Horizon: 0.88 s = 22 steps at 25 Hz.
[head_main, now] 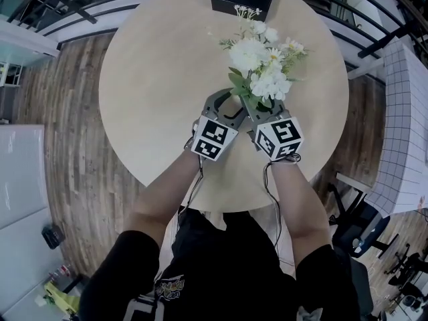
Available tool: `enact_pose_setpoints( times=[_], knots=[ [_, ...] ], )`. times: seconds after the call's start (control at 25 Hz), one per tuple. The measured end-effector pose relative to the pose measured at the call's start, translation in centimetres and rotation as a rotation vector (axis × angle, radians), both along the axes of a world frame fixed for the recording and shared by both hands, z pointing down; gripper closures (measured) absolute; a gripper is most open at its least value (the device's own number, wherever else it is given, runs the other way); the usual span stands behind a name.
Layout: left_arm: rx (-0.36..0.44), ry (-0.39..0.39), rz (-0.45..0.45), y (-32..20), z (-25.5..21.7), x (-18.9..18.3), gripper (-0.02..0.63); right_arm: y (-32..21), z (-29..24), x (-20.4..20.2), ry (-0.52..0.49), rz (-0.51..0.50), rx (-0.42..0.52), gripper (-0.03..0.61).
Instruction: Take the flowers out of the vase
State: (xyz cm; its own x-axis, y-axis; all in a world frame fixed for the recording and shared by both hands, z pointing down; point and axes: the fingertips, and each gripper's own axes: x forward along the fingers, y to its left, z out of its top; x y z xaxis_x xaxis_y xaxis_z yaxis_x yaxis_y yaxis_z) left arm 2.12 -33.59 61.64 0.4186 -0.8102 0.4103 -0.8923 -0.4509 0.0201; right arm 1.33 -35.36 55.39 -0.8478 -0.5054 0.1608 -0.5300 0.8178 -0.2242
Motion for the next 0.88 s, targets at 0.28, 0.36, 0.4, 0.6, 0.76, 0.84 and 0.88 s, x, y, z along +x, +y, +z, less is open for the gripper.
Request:
enact_pose_setpoints(
  times=[0.28, 0.36, 0.4, 0.6, 0.76, 0.84, 0.88],
  knots=[
    [-0.010, -0.006, 0.014, 0.0, -0.1, -0.1, 0.380, -0.2, -1.1, 0.1, -0.011, 0.021, -0.004, 0.497],
    [-0.012, -0.005, 0.017, 0.0, -0.1, -0.1, 0.380, -0.3, -1.7, 0.2, -0.019, 0.025, 0.000, 0.499],
    [-0.013, -0.004, 0.017, 0.0, -0.1, -0.1, 0.380, -0.3, -2.1, 0.4, -0.026, 0.029, 0.003, 0.500],
    [-0.023, -0.010, 0.025, 0.0, 0.1, -0.1, 0.380, -0.5, -4.6, 1.0, -0.075, 0.057, 0.011, 0.505],
    [-0.033, -0.014, 0.028, 0.1, 0.3, -0.2, 0.380, -0.7, -6.7, 1.6, -0.119, 0.085, 0.012, 0.506],
    [-0.040, -0.016, 0.028, 0.2, 0.3, -0.2, 0.380, -0.8, -7.6, 2.0, -0.139, 0.099, 0.008, 0.506],
    [-0.043, -0.016, 0.028, 0.3, 0.3, -0.2, 0.380, -0.8, -8.0, 2.2, -0.148, 0.107, 0.006, 0.506]
  ],
)
